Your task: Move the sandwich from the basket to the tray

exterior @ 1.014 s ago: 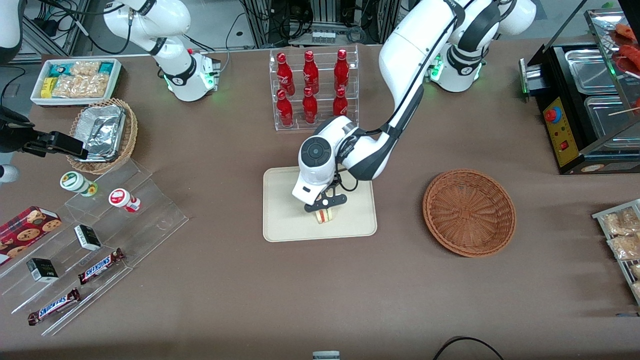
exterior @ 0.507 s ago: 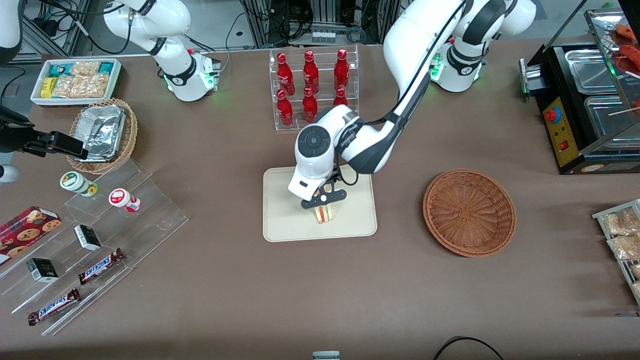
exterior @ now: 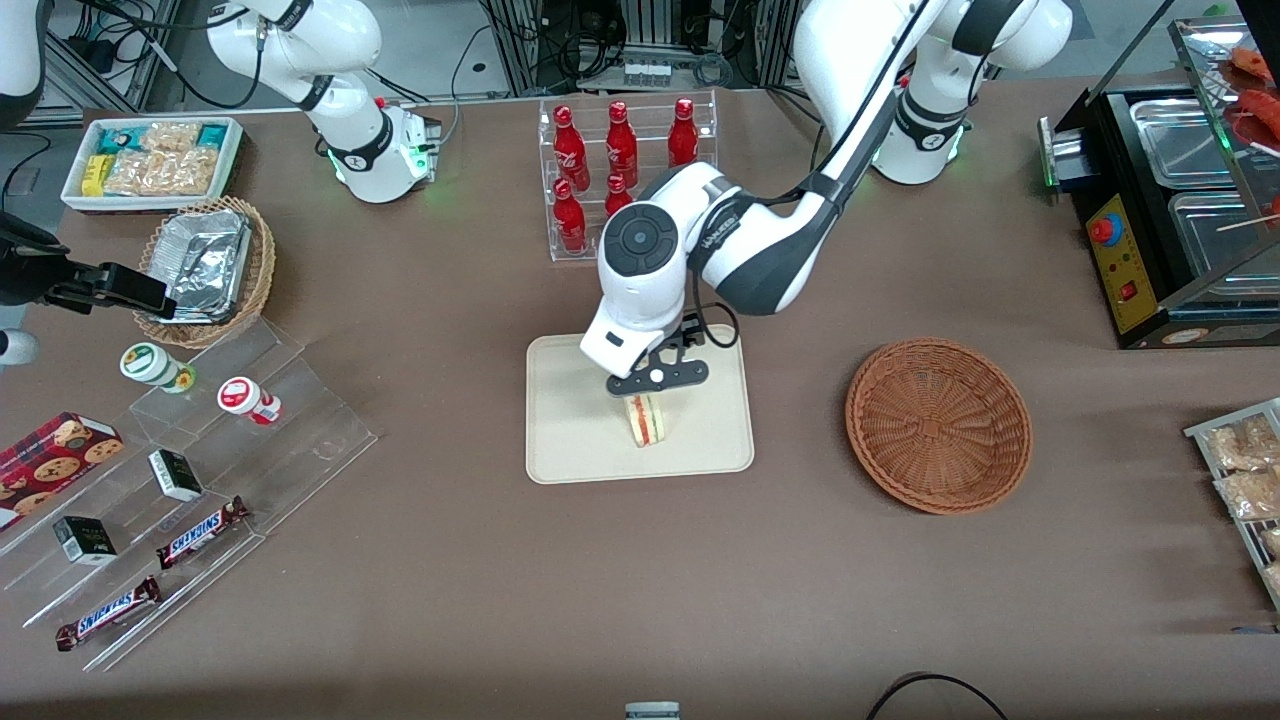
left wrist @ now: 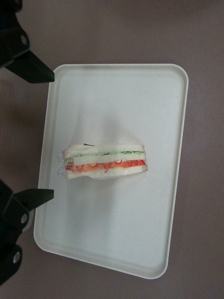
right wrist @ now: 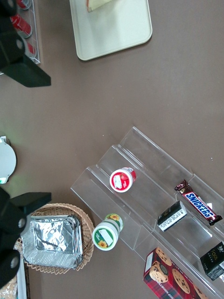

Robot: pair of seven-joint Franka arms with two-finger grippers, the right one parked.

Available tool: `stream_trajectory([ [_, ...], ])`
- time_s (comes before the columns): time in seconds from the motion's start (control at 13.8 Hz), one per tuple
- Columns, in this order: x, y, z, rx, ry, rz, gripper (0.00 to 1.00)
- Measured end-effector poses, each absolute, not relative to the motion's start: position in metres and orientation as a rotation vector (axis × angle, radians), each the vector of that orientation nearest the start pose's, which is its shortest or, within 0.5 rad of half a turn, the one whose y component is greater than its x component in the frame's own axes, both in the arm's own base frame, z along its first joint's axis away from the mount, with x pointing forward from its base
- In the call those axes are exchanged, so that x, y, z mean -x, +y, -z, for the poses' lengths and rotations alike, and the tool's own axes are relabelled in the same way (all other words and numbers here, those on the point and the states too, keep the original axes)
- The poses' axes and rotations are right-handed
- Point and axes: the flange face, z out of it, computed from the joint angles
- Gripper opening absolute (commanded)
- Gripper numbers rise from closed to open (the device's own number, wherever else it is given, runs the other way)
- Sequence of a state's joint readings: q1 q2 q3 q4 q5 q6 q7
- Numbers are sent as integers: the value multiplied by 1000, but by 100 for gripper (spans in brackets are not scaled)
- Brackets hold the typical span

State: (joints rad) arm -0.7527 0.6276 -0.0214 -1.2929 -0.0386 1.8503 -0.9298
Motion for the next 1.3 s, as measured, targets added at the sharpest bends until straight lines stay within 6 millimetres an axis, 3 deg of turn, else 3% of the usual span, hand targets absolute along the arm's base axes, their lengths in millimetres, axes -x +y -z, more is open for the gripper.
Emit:
stream_trajectory([
  [0.22, -526, -481, -375, 3022, -281, -128, 100],
  [0.43, -545, -448, -389, 3016, -196, -138, 100],
  [0.8, -581, -366, -426, 3046, -148, -135, 100],
  [1.3, -601, -226, -461, 3068, 146, -205, 100],
])
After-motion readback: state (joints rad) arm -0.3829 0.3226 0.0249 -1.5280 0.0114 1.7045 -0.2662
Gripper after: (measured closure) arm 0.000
